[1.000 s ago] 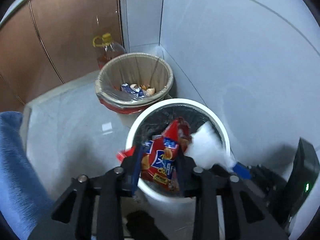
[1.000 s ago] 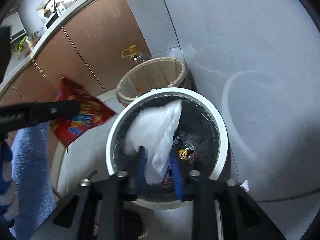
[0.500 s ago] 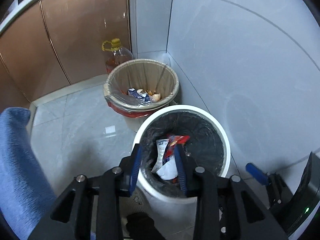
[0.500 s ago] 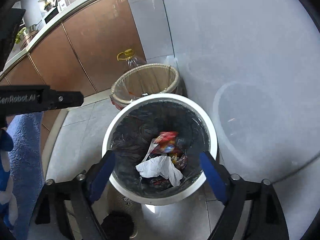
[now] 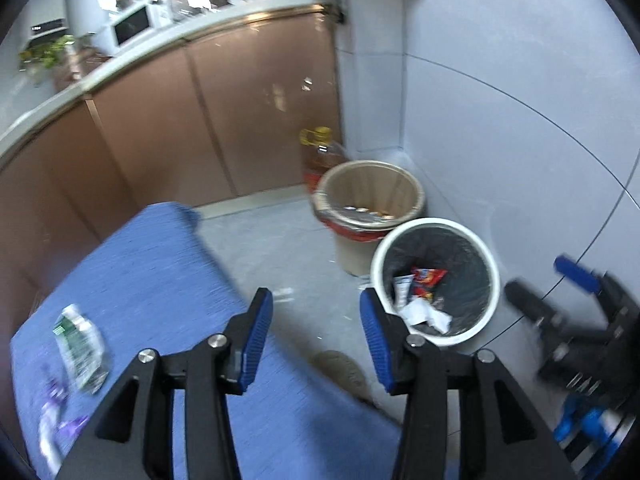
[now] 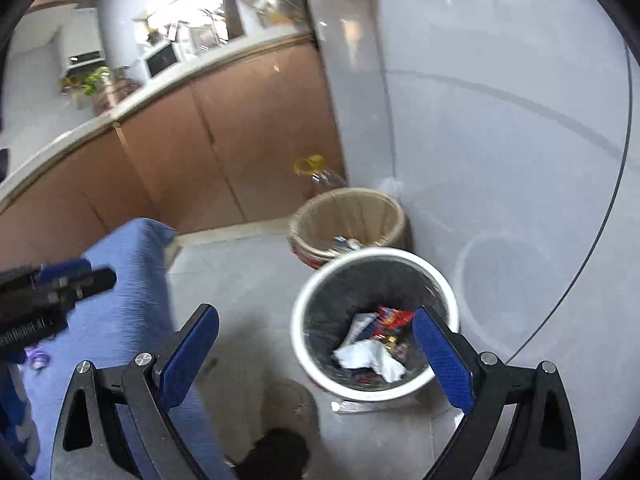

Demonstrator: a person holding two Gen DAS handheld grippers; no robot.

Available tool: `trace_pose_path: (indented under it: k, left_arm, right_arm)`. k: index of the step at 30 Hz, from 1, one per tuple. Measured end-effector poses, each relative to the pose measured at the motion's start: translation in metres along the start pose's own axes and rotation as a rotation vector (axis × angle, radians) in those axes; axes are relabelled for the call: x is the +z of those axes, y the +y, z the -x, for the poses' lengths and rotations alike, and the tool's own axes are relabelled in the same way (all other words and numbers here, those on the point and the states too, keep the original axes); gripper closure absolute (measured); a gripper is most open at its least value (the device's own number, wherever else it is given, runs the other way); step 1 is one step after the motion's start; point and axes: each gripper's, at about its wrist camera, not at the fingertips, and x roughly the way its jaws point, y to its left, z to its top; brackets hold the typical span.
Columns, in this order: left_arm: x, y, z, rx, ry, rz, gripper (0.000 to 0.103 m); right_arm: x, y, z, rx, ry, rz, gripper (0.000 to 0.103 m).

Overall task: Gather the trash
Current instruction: 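Move both tools back over the table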

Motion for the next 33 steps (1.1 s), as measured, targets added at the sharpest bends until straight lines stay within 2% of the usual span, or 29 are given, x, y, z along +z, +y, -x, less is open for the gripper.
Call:
trace_pose_path:
  k: [2, 3, 10, 14, 19, 23, 27, 33]
  left_arm:
    - [-0.012, 0.012, 0.019, 0.040, -0.026, 0.006, 0.051]
    - [-0.020, 0.020, 0.032, 0.063, -0.042, 0.012, 0.050]
    - [-0.063, 0.066, 0.108, 0.179, -0.166, 0.094, 0.050]
    - [-0.088, 0.099, 0.147, 0.212, -0.202, 0.172, 0.050]
    - [-0.126, 0.142, 0.188, 0.253, -0.208, 0.266, 0.050]
    - [-0.161, 0.183, 0.209, 0.300, -0.202, 0.352, 0.050]
    - [-0.194, 0.222, 0.219, 0.353, -0.177, 0.413, 0.049]
    - [-0.226, 0.266, 0.204, 0.358, -0.118, 0.479, 0.048]
  right_arm:
    - [0.003, 0.017, 0.016, 0.039, -0.026, 0.029, 0.004]
    - [0.005, 0.022, 0.020, 0.051, -0.036, 0.042, 0.000]
    - [0.013, 0.074, 0.076, 0.193, -0.161, 0.107, 0.000]
    - [0.015, 0.098, 0.102, 0.278, -0.210, 0.141, 0.000]
    - [0.015, 0.123, 0.125, 0.373, -0.250, 0.185, 0.000]
    - [0.016, 0.147, 0.128, 0.449, -0.220, 0.220, 0.000]
    - [0.010, 0.171, 0.118, 0.478, -0.161, 0.273, 0.000]
    - [-0.007, 0.210, 0.087, 0.572, -0.056, 0.350, 0.000]
